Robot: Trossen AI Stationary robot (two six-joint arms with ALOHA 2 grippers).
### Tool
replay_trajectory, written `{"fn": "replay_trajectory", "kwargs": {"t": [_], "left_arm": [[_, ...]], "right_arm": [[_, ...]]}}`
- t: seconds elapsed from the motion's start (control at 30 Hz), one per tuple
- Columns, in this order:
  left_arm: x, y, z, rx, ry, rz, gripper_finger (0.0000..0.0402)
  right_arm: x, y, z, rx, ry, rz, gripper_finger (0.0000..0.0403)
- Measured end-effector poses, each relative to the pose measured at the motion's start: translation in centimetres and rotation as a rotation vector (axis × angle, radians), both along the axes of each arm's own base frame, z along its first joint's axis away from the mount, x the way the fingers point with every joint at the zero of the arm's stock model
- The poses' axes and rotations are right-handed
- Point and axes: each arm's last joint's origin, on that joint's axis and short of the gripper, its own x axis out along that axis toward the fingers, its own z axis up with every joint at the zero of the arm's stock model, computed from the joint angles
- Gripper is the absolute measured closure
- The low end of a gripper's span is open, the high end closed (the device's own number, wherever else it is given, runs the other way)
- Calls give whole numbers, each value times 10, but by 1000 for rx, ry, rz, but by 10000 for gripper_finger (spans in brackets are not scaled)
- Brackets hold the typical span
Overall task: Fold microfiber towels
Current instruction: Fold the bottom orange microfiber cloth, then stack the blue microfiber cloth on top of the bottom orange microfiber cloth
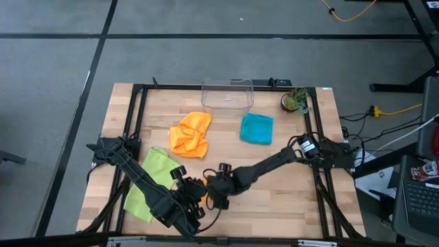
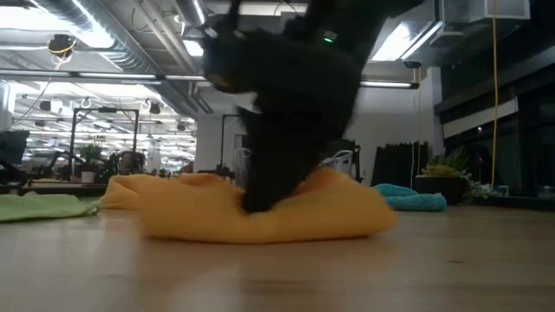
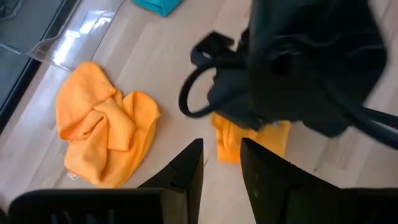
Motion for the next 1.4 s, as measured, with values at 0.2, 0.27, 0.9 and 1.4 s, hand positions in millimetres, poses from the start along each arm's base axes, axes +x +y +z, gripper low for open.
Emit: {"fn": "replay_trajectory", "kwargs": {"t": [0.2,0.27,0.9,1.4], "left_arm": [[0,0,0,-7,7,0,303],[0,0,0,-10,10,-1,303],[10,13,0,-6,25,22,303],[38,40,-1,-201,-90,256,303]], "right_arm": [[-11,-19,1,-25,179,50,199],[-13,-20,7,-36,179,90,199],[-181,-55,81,52,-75,-220,199],[-250,-84,93,157,-288,-476,199]]}}
